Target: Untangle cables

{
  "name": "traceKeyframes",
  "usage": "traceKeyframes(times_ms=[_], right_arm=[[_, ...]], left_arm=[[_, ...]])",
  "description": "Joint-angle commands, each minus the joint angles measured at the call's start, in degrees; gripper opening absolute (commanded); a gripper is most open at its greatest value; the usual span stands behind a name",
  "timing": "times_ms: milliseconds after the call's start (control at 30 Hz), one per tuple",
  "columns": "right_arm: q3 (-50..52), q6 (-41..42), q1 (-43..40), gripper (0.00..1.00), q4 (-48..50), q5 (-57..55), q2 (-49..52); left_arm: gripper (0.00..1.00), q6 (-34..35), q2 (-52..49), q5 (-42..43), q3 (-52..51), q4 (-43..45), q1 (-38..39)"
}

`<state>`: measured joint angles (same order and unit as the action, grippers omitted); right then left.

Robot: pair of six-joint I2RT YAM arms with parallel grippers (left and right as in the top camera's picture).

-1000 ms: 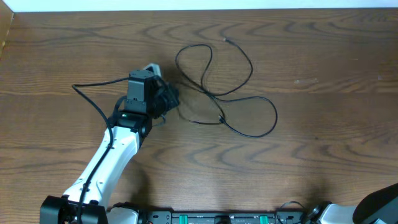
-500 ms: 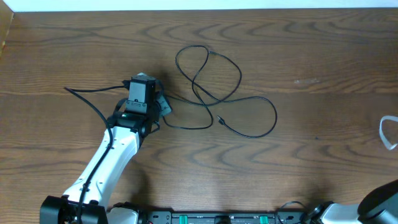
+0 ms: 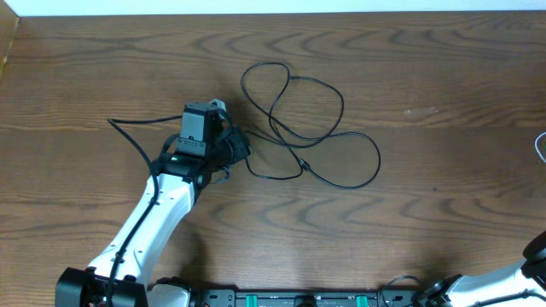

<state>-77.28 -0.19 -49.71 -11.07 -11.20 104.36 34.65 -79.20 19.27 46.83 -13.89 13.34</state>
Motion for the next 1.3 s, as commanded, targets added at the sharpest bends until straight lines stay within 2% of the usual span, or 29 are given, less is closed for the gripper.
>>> traceKeyframes(times_ms=[0,433,633,867,1000,1267], right_arm=[[-0.7,2.1,0.2,0.99,0.2,11.8,-4.0],[-0.7,2.4,0.2,0.99,-2.1,14.6,-21.8],[-0.7,3.3,2.1,0.99,-3.4,18.0,-24.7],[-0.7,2.6,8.5,0.99,-5.0,18.1,-30.7],[-0.7,-0.2,14.3,0.99,-5.1,18.0,-37.4],[-0.7,-3.7,20.1,0.99,-7.2,18.0,-50.2]], left_arm=[[0.08,-0.3,0.7,0.9,0.3,0.4,0.5],[0.07,-0.3,0.7,1.3,0.3,0.5,0.5],[0.08,-0.3,0.7,1.3,0.3,0.5,0.5],[0.08,-0.3,0.7,1.3,0.3,0.5,0.5],[0.08,-0.3,0.7,1.3,0.3,0.5,0.5],[0.08,-0.1,0.7,3.2,0.3,1.7,0.5]])
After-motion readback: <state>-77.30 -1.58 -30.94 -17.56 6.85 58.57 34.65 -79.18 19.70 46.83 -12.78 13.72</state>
